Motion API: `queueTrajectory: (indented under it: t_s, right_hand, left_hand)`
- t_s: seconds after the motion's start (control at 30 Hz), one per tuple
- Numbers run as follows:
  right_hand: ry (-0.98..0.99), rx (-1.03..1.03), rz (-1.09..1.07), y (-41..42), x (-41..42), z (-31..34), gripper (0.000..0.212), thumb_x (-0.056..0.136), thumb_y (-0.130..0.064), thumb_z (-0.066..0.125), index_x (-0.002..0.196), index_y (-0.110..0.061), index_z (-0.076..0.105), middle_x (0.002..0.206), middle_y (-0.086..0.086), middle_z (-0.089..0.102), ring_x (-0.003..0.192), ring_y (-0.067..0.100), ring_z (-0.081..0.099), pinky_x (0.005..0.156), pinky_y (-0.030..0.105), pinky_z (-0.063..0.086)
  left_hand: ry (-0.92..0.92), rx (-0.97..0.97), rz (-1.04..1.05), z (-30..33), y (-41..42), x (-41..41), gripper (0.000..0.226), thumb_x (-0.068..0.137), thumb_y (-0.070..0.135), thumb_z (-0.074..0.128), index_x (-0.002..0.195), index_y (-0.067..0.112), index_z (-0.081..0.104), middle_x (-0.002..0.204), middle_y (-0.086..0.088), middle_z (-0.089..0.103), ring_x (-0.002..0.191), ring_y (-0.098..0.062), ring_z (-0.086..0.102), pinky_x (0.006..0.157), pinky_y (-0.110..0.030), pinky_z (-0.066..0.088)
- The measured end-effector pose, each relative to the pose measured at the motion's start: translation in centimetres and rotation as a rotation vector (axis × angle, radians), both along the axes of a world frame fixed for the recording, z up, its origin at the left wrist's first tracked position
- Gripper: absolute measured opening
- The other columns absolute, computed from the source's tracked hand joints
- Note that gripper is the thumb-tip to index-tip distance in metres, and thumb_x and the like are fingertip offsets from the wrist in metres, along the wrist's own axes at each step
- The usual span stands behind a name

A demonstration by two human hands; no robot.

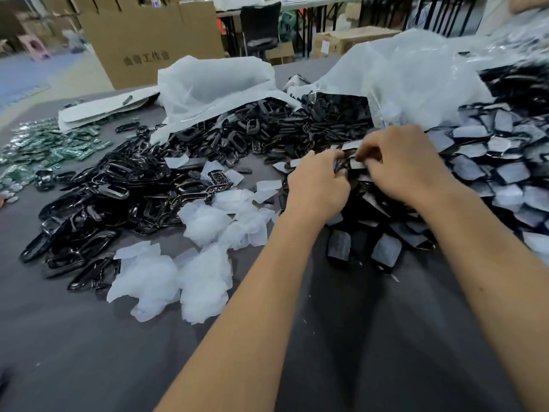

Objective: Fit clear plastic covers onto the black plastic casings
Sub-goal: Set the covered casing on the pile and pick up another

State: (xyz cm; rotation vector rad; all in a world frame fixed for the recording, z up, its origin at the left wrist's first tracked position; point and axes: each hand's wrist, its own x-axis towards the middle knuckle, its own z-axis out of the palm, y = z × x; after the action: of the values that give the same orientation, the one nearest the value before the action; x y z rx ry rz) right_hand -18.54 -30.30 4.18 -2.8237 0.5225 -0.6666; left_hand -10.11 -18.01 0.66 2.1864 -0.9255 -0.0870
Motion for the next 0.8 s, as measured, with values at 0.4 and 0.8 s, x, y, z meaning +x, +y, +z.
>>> queueTrajectory:
  t_s: [0.4,0.8]
  right_hand:
    - [0.133,0.127,0.348,12.5,10.6,-3.5,0.025,0.087,-0.003,0.059,0.094,-0.013,0.081,0.096,0.009,0.076,0.092,0.027,0.069,0.082,0.04,0.059]
    - [0.059,0.093,0.315,14.3,16.2,-7.1,0.028,0.097,-0.031,0.071,0.122,-0.018,0.075,0.125,0.005,0.068,0.124,0.031,0.051,0.107,0.038,0.043]
  left_hand:
    - [-0.164,0.127,0.62,-1.0,14.9,6.3,0.042,0.087,0.004,0.052,0.12,0.02,0.073,0.118,-0.008,0.07,0.117,-0.034,0.056,0.097,-0.045,0.05]
    - [-0.165,-0.236,0.722,-3.0,18.5,8.1,0.007,0.084,0.01,0.075,0.09,0.015,0.074,0.087,0.005,0.073,0.085,-0.019,0.068,0.085,-0.035,0.053]
